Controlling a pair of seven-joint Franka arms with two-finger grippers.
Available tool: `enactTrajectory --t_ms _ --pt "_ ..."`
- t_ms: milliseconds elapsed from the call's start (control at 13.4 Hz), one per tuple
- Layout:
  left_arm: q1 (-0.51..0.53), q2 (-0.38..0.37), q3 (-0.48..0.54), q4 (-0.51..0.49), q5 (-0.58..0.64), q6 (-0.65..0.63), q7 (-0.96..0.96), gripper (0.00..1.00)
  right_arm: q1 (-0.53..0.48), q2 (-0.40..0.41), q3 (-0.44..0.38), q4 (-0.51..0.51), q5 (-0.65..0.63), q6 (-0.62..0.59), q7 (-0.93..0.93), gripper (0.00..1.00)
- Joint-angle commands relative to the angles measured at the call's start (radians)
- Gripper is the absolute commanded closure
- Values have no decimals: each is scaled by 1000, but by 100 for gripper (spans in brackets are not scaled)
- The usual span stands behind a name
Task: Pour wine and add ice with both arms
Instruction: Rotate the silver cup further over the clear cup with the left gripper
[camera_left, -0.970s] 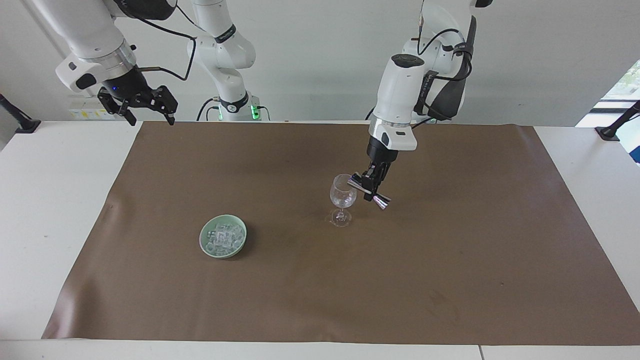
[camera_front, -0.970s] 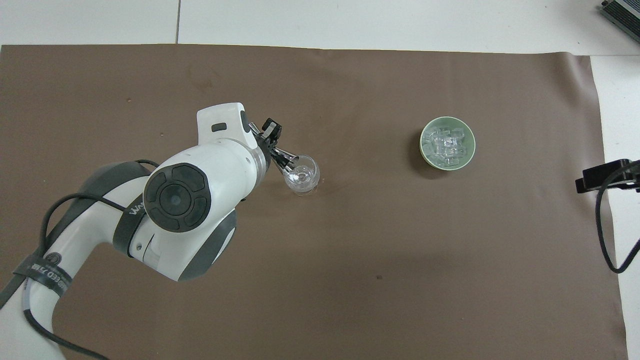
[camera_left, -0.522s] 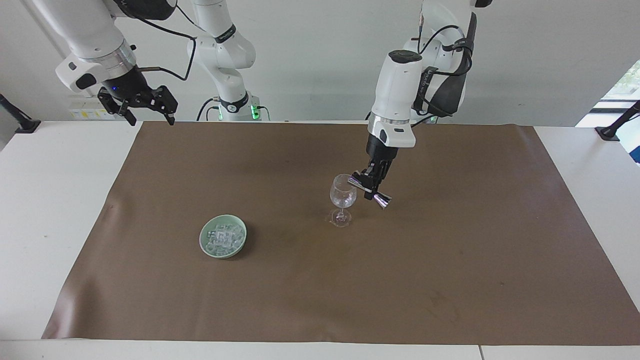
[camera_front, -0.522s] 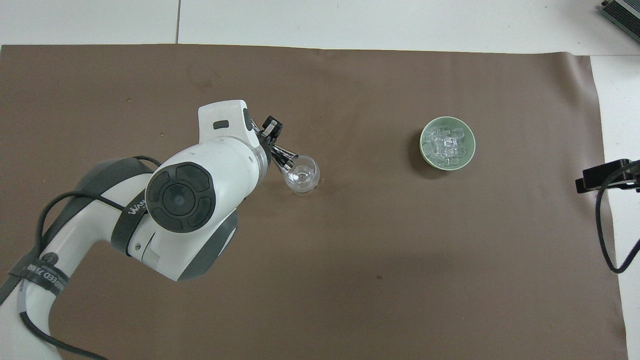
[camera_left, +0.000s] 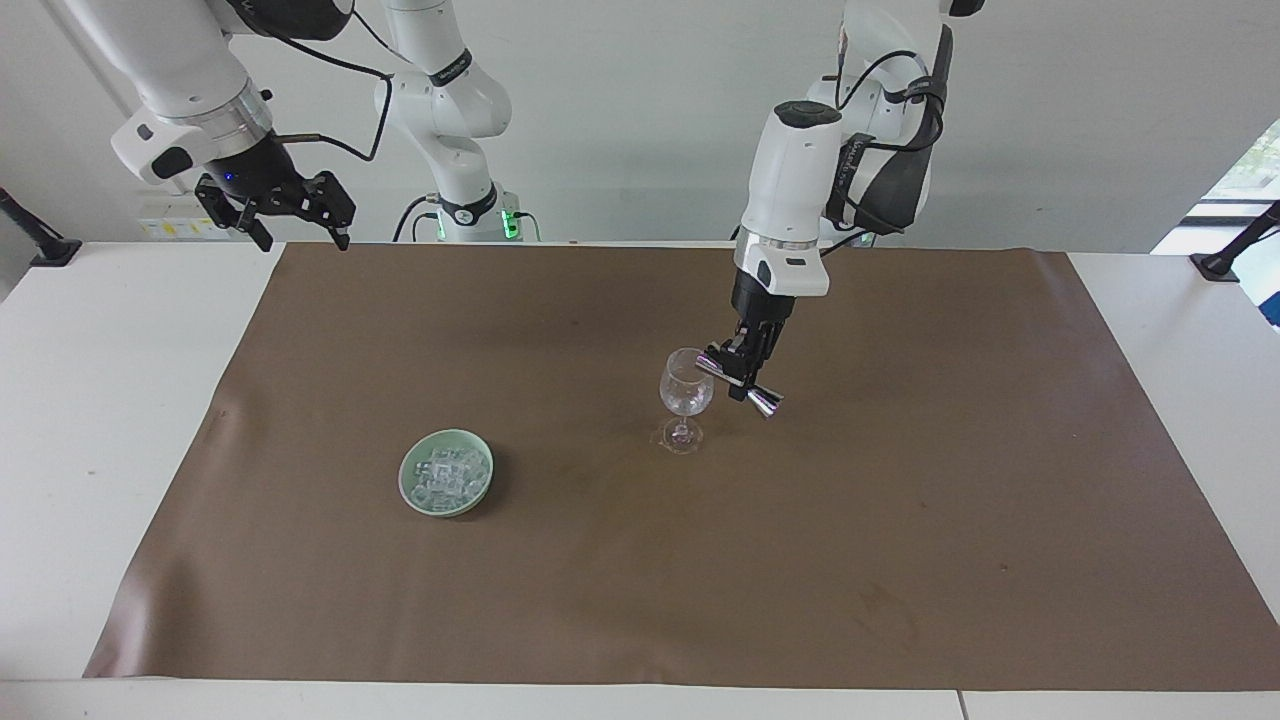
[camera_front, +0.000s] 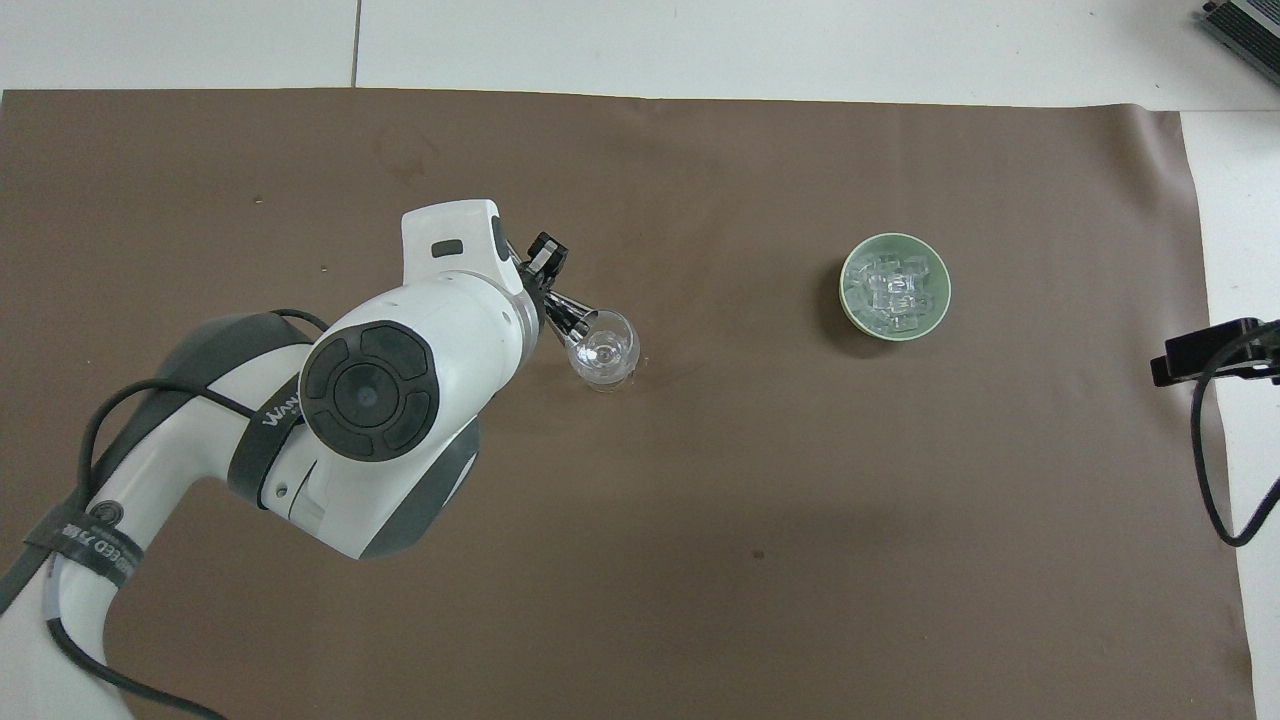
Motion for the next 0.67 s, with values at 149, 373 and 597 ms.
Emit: enactTrajectory --t_ms 149,373,597 --pt "-25 15 14 31 29 -24 -27 100 -6 -11 3 -4 4 -5 -12 0" --pt "-25 20 14 33 27 -24 -28 100 -6 -11 3 -4 4 -7 -12 0" --pt "-11 15 11 29 14 -18 -42 100 -6 -11 3 -4 4 -5 -12 0"
